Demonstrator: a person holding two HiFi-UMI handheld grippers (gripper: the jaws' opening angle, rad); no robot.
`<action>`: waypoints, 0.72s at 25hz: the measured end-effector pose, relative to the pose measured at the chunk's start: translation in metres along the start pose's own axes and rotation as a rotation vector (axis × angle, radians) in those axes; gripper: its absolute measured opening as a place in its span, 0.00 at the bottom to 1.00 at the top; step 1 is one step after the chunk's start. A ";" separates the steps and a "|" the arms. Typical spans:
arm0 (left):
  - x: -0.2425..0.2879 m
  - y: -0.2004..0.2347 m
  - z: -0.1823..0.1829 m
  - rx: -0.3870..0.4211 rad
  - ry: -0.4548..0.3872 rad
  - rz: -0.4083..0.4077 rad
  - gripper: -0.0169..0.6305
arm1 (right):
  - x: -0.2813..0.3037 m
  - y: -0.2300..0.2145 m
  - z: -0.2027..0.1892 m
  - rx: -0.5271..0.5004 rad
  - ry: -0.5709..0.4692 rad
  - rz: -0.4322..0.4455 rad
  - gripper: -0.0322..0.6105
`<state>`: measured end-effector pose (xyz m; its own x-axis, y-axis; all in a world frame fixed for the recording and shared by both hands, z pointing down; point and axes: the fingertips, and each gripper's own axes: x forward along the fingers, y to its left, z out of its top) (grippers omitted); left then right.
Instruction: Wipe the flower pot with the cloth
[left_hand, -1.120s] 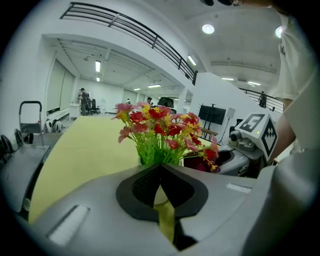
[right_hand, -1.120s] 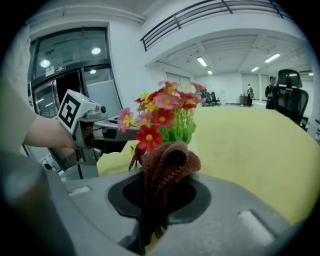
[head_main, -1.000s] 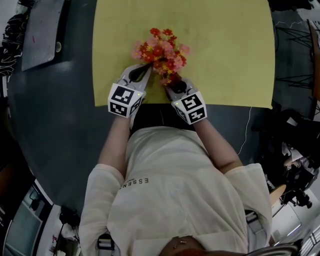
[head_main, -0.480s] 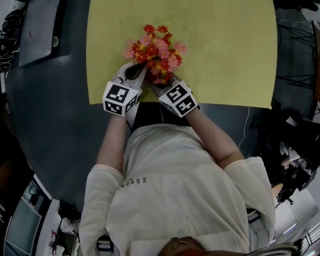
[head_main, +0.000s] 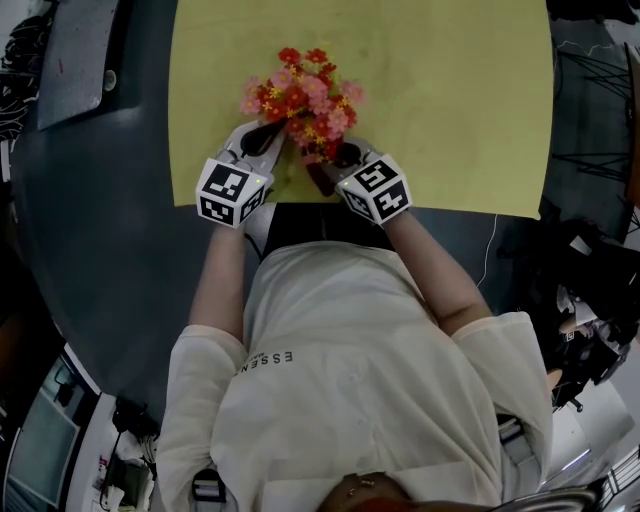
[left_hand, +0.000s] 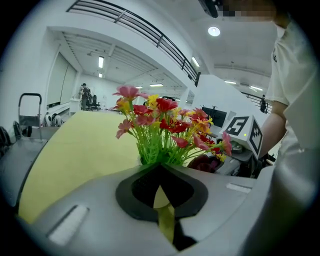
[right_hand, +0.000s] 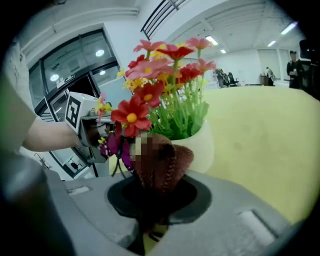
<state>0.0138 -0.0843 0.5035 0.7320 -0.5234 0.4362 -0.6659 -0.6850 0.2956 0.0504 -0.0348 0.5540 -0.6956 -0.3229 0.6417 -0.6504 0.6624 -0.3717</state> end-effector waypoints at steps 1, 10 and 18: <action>0.000 0.000 0.000 0.009 0.003 0.000 0.05 | -0.003 -0.005 -0.002 0.009 0.003 -0.010 0.15; -0.001 0.001 -0.002 -0.001 0.007 0.002 0.05 | -0.029 -0.054 -0.006 0.086 0.000 -0.119 0.15; 0.004 0.000 0.003 -0.045 -0.033 0.083 0.05 | -0.039 -0.115 0.040 0.010 -0.039 -0.225 0.15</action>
<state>0.0170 -0.0876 0.5030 0.6778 -0.5944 0.4329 -0.7298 -0.6156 0.2975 0.1404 -0.1252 0.5453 -0.5437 -0.4880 0.6828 -0.7934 0.5641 -0.2287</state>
